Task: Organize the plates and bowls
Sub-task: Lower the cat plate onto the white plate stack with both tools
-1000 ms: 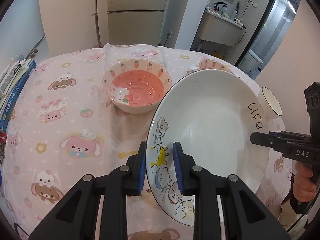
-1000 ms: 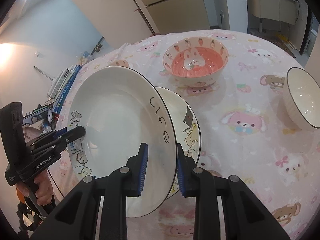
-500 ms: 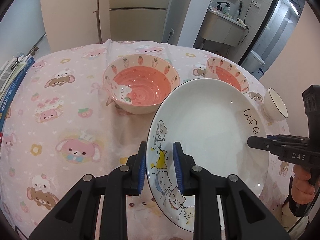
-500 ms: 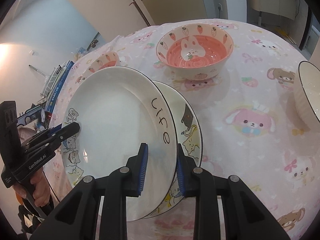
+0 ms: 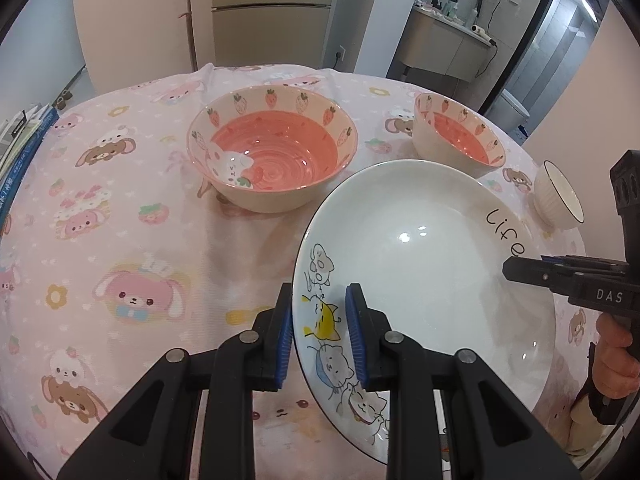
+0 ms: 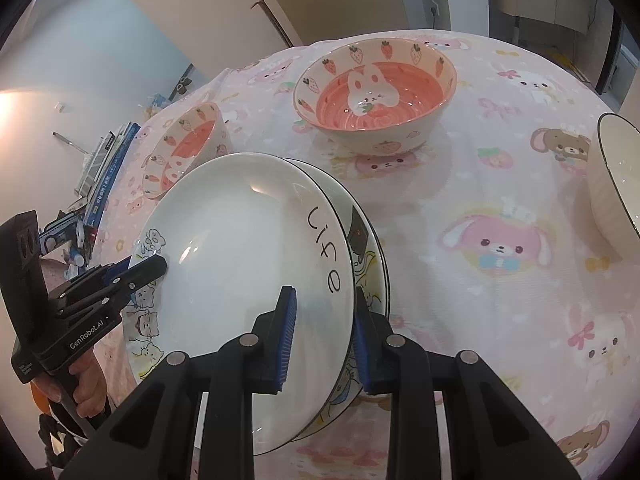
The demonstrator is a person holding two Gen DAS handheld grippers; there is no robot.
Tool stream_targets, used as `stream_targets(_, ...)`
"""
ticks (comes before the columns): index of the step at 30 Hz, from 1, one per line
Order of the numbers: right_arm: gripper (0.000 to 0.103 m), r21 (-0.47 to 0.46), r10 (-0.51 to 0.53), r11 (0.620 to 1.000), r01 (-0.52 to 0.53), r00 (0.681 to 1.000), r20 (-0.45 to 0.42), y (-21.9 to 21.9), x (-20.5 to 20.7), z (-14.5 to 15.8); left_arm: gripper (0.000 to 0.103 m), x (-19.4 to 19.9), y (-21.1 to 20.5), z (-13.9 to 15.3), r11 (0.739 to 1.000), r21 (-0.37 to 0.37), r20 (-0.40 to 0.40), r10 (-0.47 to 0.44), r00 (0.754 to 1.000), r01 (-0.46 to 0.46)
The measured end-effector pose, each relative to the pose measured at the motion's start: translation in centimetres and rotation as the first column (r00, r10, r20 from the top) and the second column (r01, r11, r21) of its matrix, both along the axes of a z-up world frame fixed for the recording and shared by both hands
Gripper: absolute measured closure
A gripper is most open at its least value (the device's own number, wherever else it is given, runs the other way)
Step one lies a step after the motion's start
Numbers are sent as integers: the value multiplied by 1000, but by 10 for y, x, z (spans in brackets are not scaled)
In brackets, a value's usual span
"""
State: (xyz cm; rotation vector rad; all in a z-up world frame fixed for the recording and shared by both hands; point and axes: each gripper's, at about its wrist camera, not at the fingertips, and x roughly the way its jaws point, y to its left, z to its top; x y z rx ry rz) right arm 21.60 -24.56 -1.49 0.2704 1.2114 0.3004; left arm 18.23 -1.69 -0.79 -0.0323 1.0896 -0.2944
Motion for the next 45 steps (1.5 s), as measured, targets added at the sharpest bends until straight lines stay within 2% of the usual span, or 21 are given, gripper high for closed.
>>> stream_targets(9, 74, 4, -6, 1000, 6, 1000, 14, -3, 0, 1, 80, 1, -2, -7, 1000, -10, -23, -18, 1000, 18)
stream_targets(21, 72, 38, -8, 999, 8, 1000, -6, -8, 2, 0, 79, -1, -7, -6, 999, 28, -19, -40, 999, 40)
stream_targets(31, 72, -14, 8, 1000, -8, 1000, 4, -3, -2, 4, 78, -2, -9, -6, 998, 45, -5, -44, 999, 44)
stream_targets(40, 72, 47, 19, 999, -18, 999, -32, -11, 0, 2, 78, -2, -9, -6, 998, 43, -5, -46, 999, 46)
stream_targets(45, 72, 132, 19, 991, -9, 997, -74, -21, 4, -3, 78, 0, -6, -7, 999, 17, -22, -46, 999, 46)
